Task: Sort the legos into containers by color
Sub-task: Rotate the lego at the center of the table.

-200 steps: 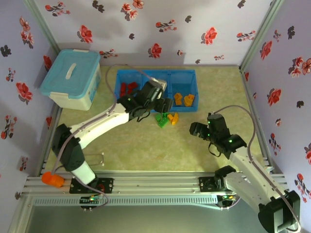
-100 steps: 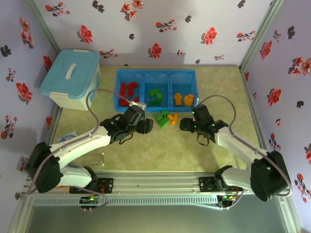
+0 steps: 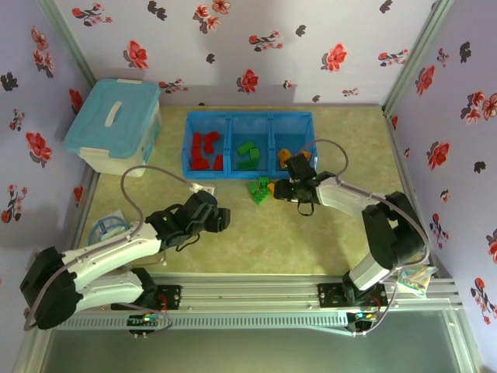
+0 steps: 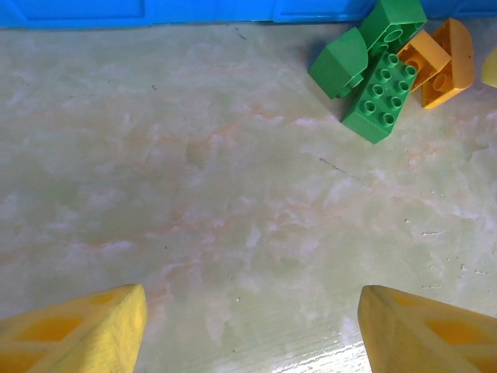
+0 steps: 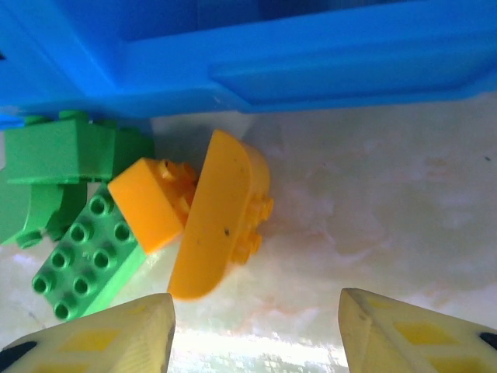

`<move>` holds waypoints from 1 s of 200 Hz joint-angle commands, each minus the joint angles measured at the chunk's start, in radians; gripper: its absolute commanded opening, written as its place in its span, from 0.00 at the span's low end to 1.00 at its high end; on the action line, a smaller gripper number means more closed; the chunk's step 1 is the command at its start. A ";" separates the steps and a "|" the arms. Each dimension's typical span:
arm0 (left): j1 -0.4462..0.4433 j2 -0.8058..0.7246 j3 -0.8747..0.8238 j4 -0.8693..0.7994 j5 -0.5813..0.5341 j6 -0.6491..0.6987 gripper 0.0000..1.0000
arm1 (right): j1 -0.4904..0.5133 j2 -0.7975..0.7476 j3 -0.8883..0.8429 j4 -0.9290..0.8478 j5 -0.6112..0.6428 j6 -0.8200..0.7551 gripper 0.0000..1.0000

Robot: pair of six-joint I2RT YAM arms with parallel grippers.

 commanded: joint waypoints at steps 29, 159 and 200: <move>-0.006 -0.068 -0.052 -0.022 -0.048 -0.044 0.71 | 0.020 0.105 0.082 -0.002 -0.004 -0.019 0.57; -0.007 -0.047 -0.053 -0.001 -0.056 -0.038 0.69 | 0.028 0.043 -0.062 0.019 0.053 0.022 0.40; -0.007 -0.038 -0.046 -0.002 -0.055 -0.034 0.68 | 0.028 0.007 -0.092 0.025 0.063 0.017 0.32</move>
